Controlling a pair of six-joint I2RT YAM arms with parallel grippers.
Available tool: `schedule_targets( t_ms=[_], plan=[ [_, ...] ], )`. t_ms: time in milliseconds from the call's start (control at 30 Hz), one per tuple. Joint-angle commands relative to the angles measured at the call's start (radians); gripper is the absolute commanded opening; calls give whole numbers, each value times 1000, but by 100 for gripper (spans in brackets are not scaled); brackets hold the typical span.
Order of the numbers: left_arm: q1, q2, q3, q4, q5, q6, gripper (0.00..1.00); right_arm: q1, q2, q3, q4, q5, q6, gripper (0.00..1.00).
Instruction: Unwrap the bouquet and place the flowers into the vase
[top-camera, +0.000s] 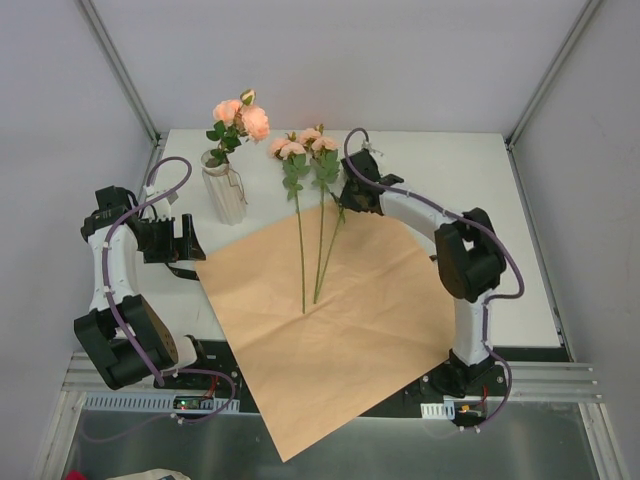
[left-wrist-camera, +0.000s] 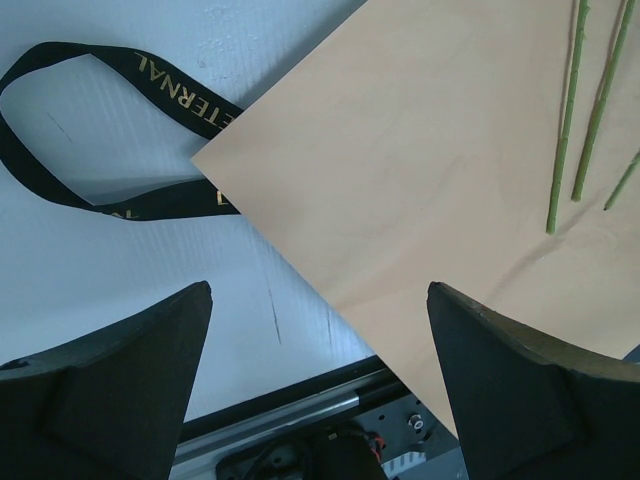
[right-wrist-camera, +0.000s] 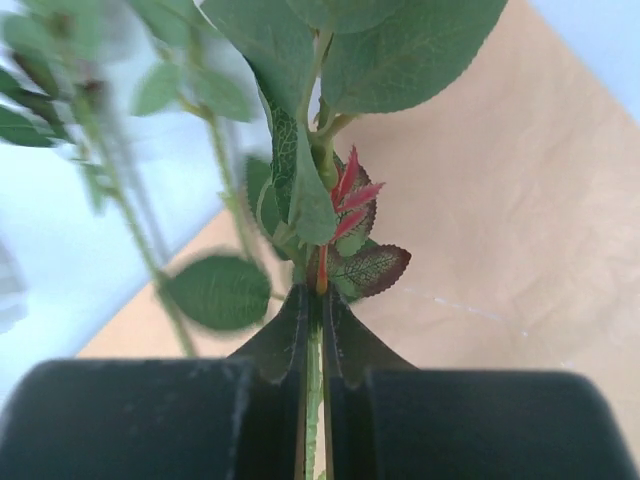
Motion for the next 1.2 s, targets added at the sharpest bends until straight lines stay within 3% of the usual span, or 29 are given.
schedule_targets(
  t_ms=[0,200,400,500,600,633,733,933,1067,1167],
  plan=[
    [11,-14,20,-39,23,11,89,-6,-240,-12,116,35,-42,1],
    [54,22,90,-69,89,-39,89,16,-378,9,222,1,-108,1],
    [171,102,190,-117,180,-84,89,121,-502,3,420,21,-310,1],
    [226,147,228,-157,233,-84,89,213,-558,-28,608,32,-490,1],
    [249,174,245,-187,261,-70,88,293,-571,-81,884,-64,-663,1],
    [251,177,242,-190,263,-69,88,308,-561,-101,1069,-106,-699,1],
    [251,176,230,-190,261,-58,88,377,-507,-77,1245,-215,-815,1],
    [266,174,211,-192,246,-35,88,486,-334,148,1259,-421,-1022,1],
    [284,179,217,-213,247,-6,88,493,-161,311,1374,-577,-1116,1],
    [294,185,219,-227,247,16,88,493,-42,492,1313,-568,-1109,1]
  ],
)
